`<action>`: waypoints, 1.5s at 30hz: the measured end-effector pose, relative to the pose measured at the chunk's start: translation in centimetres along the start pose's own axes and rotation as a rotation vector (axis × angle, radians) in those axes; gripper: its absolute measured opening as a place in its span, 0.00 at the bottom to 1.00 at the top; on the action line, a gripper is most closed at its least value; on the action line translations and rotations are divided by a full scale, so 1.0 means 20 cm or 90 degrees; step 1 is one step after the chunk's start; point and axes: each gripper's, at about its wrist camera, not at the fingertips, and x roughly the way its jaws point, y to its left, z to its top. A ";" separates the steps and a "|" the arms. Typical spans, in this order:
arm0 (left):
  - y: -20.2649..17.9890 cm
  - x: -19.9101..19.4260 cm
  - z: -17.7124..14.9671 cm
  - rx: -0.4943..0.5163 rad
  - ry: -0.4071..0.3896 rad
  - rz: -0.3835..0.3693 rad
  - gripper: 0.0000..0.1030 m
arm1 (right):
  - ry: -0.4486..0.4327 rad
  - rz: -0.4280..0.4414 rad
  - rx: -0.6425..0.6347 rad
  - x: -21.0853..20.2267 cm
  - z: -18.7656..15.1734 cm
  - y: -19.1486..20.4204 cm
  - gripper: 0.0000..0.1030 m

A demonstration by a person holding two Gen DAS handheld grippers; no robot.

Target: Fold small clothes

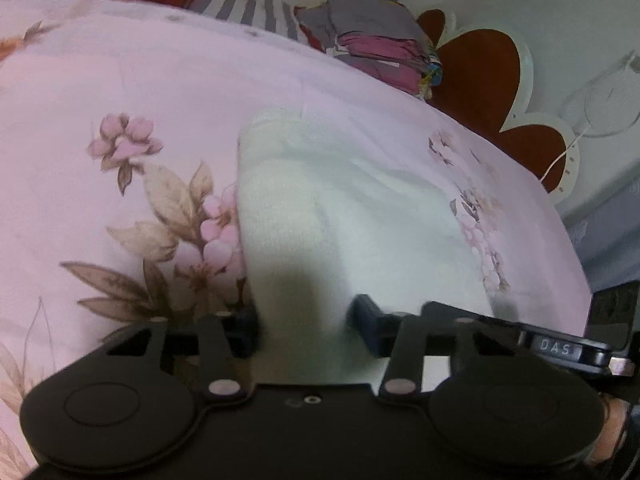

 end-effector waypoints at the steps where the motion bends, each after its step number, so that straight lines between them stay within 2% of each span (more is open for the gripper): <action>1: -0.02 -0.01 0.00 0.009 -0.006 0.011 0.39 | 0.001 -0.009 -0.009 0.00 -0.01 0.01 0.39; 2: -0.02 -0.02 0.00 0.017 -0.010 0.017 0.35 | -0.004 -0.012 -0.015 0.01 -0.02 0.03 0.33; 4: -0.04 -0.04 0.00 0.036 -0.017 0.025 0.31 | -0.015 -0.025 -0.036 0.00 -0.03 0.08 0.31; 10: -0.05 -0.17 0.00 0.093 -0.025 0.012 0.29 | -0.055 -0.056 -0.084 -0.07 -0.07 0.25 0.29; 15: 0.06 -0.35 0.02 0.119 -0.041 0.005 0.29 | -0.073 -0.075 -0.110 -0.09 -0.11 0.48 0.29; 20: 0.29 -0.56 0.05 0.124 -0.052 0.013 0.29 | -0.085 -0.068 -0.125 0.00 -0.19 0.77 0.29; 28: 0.78 -0.84 0.08 0.093 -0.060 0.052 0.29 | -0.071 -0.025 -0.144 0.37 -0.33 1.22 0.29; 34: 1.04 -0.87 0.09 0.044 -0.032 0.034 0.30 | -0.050 -0.026 -0.157 0.62 -0.43 1.47 0.29; 35: 1.08 -0.84 0.09 0.040 -0.024 0.032 0.32 | -0.048 -0.034 -0.160 0.66 -0.44 1.49 0.29; 37: 1.15 -0.75 0.07 0.030 -0.004 0.049 0.44 | -0.035 -0.053 -0.158 0.71 -0.46 1.48 0.29; 38: 1.19 -0.72 0.05 0.016 -0.012 0.050 0.68 | -0.024 -0.077 -0.158 0.76 -0.46 1.45 0.29; 39: 1.23 -0.71 0.04 -0.002 -0.021 0.041 0.71 | -0.011 -0.109 -0.149 0.81 -0.48 1.41 0.29; 40: 1.25 -0.72 0.04 -0.009 -0.029 0.029 0.71 | -0.001 -0.105 -0.114 0.85 -0.48 1.33 0.29; 42: 1.24 -0.73 0.04 0.006 -0.027 0.032 0.71 | -0.011 -0.062 -0.031 0.83 -0.48 1.21 0.29; 44: 1.25 -0.77 0.05 0.024 -0.029 0.039 0.70 | -0.014 -0.060 -0.041 0.82 -0.49 1.23 0.30; 45: 1.25 -0.81 0.05 0.032 -0.043 0.042 0.66 | -0.011 -0.060 -0.056 0.81 -0.49 1.24 0.31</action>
